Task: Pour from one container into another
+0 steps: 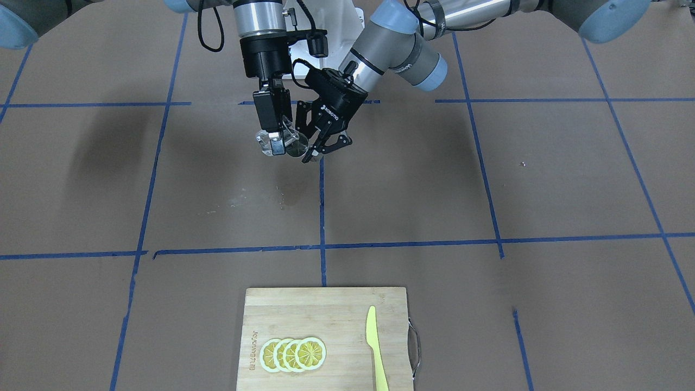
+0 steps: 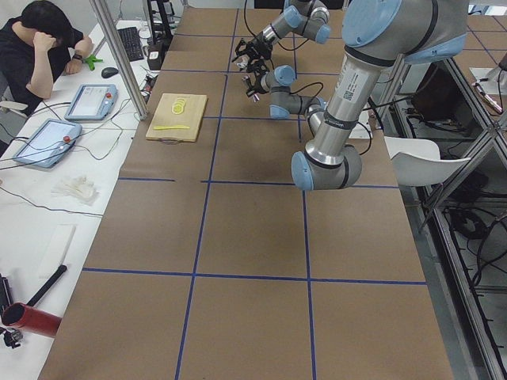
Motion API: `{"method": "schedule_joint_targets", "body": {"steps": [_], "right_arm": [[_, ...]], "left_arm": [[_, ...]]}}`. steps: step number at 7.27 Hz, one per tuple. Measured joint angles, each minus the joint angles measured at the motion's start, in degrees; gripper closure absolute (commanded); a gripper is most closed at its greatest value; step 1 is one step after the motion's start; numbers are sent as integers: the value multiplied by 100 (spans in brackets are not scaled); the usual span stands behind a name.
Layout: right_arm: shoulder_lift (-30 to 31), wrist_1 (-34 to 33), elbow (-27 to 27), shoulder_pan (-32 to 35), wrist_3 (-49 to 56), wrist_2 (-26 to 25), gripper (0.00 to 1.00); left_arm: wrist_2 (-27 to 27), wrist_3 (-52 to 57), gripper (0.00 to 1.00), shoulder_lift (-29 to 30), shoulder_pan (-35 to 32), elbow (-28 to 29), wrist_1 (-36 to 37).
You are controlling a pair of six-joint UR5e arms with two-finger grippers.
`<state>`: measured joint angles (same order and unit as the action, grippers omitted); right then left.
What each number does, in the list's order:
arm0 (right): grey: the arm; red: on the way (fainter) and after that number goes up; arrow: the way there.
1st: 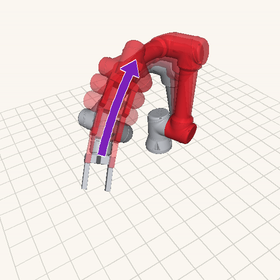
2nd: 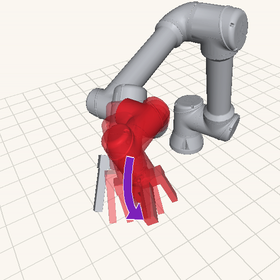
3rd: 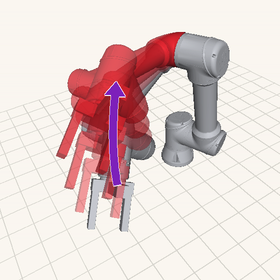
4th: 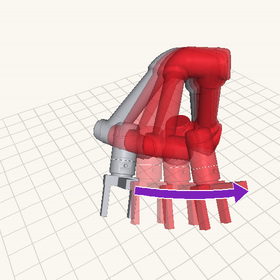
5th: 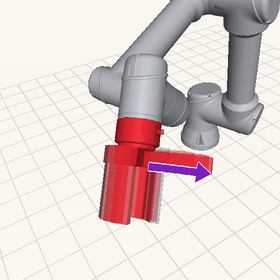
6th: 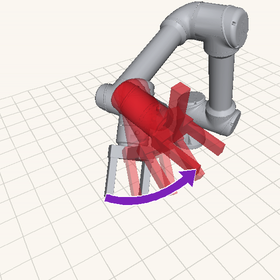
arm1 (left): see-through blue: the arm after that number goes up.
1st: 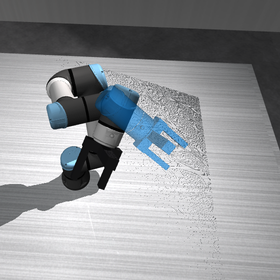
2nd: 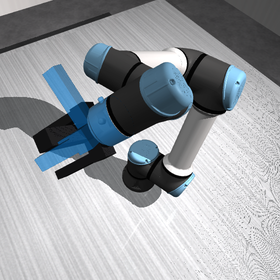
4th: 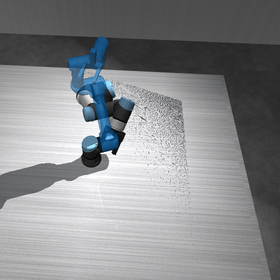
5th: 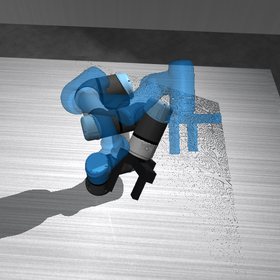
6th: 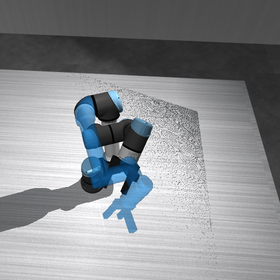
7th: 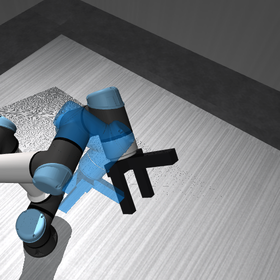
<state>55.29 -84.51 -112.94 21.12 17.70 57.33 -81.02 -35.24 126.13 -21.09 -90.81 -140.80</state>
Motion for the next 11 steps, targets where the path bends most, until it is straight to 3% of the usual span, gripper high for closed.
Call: {"method": "schedule_joint_targets", "body": {"steps": [11], "right_arm": [[-131,-244,61,-20,577,-362,100]], "left_arm": [[7,0,100,0,8,2,0]]}}
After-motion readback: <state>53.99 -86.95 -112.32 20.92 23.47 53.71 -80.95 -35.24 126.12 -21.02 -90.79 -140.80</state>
